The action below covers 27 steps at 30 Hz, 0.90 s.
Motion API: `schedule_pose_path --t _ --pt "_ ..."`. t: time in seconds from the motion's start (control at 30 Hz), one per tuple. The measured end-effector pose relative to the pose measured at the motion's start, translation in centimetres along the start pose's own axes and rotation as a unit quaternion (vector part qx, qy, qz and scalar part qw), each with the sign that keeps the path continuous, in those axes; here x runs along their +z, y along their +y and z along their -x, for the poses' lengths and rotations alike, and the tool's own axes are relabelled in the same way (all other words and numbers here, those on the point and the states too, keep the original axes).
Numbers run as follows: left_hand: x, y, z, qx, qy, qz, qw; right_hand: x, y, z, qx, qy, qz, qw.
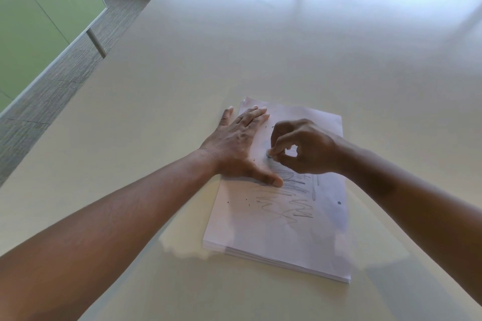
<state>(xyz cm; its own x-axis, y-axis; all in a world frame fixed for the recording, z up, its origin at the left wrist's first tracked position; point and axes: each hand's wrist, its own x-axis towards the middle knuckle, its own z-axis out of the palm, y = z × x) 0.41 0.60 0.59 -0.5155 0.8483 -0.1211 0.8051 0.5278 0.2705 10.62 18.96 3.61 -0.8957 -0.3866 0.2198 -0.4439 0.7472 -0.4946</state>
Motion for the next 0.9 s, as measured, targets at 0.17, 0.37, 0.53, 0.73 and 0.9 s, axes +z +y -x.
schedule_pose_path --t 0.17,0.37,0.53,0.73,0.9 --pt "0.0 0.0 0.0 -0.001 -0.001 -0.001 1.0 -0.7 2.7 -1.4 0.067 0.071 0.052 0.994" --pt "-0.2 0.0 0.0 0.0 -0.002 -0.001 1.0 -1.0 3.2 -1.7 0.079 0.075 0.055 0.993" --pt "0.0 0.1 0.0 0.003 0.001 0.002 1.0 -1.4 2.0 -0.2 0.028 -0.003 0.022 0.999" --pt "-0.1 0.0 0.0 -0.001 0.0 0.002 1.0 -1.7 3.6 -1.0 0.088 0.077 0.046 0.992" --pt "-0.1 0.0 0.0 -0.002 0.0 0.003 1.0 -1.4 3.2 -1.2 0.092 0.068 0.034 0.993"
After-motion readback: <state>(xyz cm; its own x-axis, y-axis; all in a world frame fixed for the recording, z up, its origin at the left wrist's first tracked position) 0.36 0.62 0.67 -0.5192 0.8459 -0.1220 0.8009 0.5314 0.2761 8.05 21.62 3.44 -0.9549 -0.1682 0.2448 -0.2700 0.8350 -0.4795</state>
